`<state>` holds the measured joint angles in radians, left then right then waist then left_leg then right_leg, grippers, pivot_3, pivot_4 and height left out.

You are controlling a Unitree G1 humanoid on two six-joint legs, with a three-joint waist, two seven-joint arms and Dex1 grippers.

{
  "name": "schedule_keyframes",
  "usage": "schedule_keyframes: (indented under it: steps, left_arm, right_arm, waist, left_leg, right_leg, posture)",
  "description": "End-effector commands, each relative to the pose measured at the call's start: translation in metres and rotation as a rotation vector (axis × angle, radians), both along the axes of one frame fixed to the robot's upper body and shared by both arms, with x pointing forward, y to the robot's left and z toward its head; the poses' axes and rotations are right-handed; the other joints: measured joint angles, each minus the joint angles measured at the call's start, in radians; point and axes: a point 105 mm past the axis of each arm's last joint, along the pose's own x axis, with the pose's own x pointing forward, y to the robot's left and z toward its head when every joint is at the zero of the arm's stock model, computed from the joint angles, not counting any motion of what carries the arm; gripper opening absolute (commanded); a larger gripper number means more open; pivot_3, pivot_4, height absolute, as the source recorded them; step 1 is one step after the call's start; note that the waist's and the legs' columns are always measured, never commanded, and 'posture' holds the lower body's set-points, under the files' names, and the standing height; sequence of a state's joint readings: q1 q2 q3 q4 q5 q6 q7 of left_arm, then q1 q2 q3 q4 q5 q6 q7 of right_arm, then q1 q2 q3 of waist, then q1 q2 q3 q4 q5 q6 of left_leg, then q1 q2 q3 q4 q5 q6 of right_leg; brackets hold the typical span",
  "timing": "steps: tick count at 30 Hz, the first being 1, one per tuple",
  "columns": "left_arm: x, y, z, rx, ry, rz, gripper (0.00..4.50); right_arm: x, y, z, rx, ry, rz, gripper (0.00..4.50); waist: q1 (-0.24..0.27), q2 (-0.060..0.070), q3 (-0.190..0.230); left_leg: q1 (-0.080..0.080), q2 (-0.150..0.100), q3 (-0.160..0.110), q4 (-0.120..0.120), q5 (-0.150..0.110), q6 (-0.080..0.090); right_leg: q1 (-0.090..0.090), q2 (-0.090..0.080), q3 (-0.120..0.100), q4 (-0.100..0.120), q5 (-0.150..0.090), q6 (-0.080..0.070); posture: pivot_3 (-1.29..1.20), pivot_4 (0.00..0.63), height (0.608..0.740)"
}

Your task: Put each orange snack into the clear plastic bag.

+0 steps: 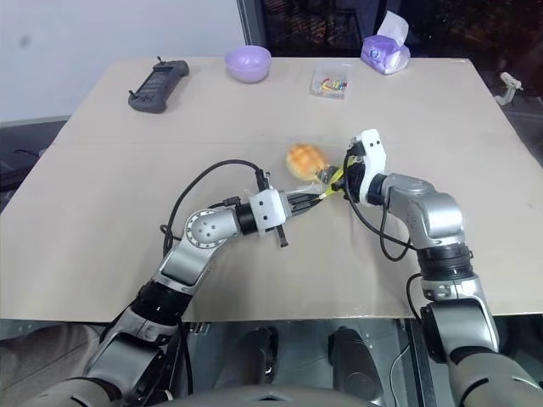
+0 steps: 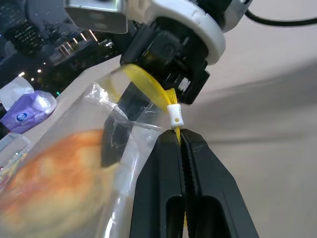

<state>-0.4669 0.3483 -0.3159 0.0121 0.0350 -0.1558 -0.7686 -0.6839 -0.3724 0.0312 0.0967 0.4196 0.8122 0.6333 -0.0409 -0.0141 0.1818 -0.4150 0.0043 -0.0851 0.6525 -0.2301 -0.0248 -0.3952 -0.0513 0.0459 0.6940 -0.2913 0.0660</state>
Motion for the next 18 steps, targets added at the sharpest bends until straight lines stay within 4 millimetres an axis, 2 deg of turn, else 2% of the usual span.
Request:
schedule_keyframes:
  steps: [1,2,5,9,18]
  left_arm:
    - [-0.003,-0.001,0.010,-0.027,-0.037,-0.015,0.00]
    - [-0.003,-0.001,0.010,-0.029,-0.038,-0.009,0.00]
    - [-0.001,0.001,0.010,-0.030,-0.042,0.009,0.00]
    - [0.005,0.006,0.009,-0.024,-0.049,0.050,0.00]
    - [0.021,0.021,0.010,-0.046,-0.041,0.141,0.00]
  right_arm:
    - [0.004,-0.004,0.012,-0.008,-0.063,-0.011,0.82]
    - [0.000,-0.001,0.013,-0.008,-0.067,0.014,0.95]
    - [-0.006,-0.001,0.013,-0.014,-0.072,0.047,2.29]
    - [-0.013,-0.007,0.012,-0.033,-0.070,0.074,2.29]
    - [-0.033,-0.030,0.022,-0.026,-0.085,0.134,2.29]
  waist:
    - [0.000,0.000,0.000]
    - [0.000,0.000,0.000]
    - [-0.001,0.000,0.000]
    - [0.000,0.000,0.000]
    - [0.001,0.000,0.000]
  left_leg:
    - [0.000,0.000,0.000,0.000,0.000,0.000]
    - [0.000,0.000,0.000,0.000,0.000,0.000]
    - [0.000,0.000,0.000,0.000,0.000,0.000]
    - [0.000,0.000,0.000,0.000,0.000,0.000]
    - [0.000,0.000,0.000,0.000,0.000,0.000]
  right_leg:
    - [0.000,0.000,0.000,0.000,0.000,0.000]
    - [0.000,0.000,0.000,0.000,0.000,0.000]
    - [0.000,0.000,0.000,0.000,0.000,0.000]
    - [0.000,0.000,0.000,0.000,0.000,0.000]
    - [0.000,0.000,0.000,0.000,0.000,0.000]
  posture:
    - [0.00,0.150,0.740]
    - [0.00,0.150,0.740]
    - [0.00,0.150,0.740]
    - [0.00,0.150,0.740]
    - [0.00,0.150,0.740]
